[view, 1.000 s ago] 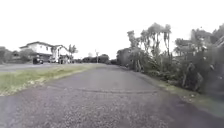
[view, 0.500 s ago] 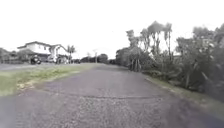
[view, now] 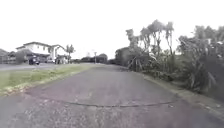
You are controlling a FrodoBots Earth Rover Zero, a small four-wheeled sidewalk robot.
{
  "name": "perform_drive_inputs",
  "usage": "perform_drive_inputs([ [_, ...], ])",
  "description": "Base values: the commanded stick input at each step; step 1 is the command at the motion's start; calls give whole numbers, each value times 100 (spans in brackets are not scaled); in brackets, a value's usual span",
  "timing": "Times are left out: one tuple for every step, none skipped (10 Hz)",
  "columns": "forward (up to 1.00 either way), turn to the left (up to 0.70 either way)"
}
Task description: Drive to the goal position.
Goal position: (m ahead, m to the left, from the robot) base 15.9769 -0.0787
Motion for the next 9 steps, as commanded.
perform_drive_inputs([
  [70, 0],
  [70, 0],
  [70, 0],
  [70, 0],
  [45, 0],
  [18, 0],
  [6, 0],
  [6, 0],
  [6, 0],
])
